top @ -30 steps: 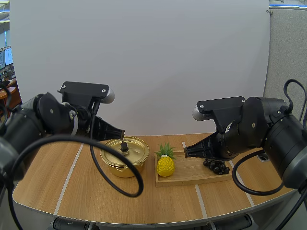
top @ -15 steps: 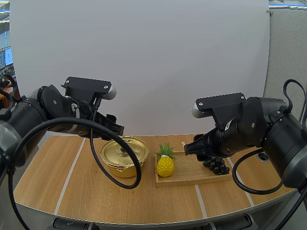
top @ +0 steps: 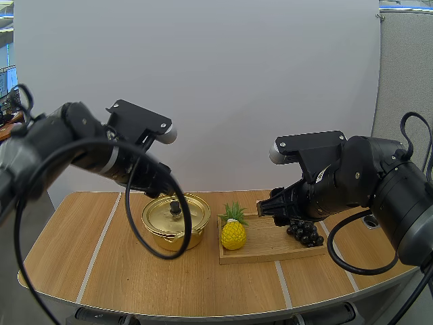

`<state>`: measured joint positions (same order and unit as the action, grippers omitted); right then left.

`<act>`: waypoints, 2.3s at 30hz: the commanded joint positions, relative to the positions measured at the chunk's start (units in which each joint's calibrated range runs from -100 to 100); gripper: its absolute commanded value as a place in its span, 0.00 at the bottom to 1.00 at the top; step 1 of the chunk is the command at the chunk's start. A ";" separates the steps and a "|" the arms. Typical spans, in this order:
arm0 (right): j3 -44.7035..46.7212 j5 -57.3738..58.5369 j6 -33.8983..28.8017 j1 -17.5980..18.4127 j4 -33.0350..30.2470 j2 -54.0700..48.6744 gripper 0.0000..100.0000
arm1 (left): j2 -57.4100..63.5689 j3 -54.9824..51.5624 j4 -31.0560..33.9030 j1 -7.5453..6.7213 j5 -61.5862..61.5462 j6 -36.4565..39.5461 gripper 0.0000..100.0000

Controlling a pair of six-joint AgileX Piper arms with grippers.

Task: Open the pot, put the pineapple inside, and close it

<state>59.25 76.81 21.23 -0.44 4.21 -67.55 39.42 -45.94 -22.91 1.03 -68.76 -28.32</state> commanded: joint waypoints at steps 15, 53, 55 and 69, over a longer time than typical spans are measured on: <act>-0.39 -0.94 -0.01 -0.19 0.24 -0.09 1.00 | -29.24 13.75 -2.81 -2.40 -3.65 -4.64 1.00; -0.39 -0.94 -0.01 -0.19 0.24 -0.09 1.00 | -44.03 15.54 -1.32 -2.40 4.41 -4.98 1.00; -0.39 -0.94 -0.01 -0.19 0.24 -0.09 1.00 | -44.03 15.54 -1.41 -2.40 3.70 -4.98 1.00; -0.39 -0.94 -0.01 -0.19 0.24 -0.09 1.00 | -44.03 15.54 -1.59 -2.40 -2.71 -4.98 0.99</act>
<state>59.25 76.28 21.23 -0.44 4.21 -67.55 -4.20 -30.51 -24.12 -1.13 -68.32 -33.08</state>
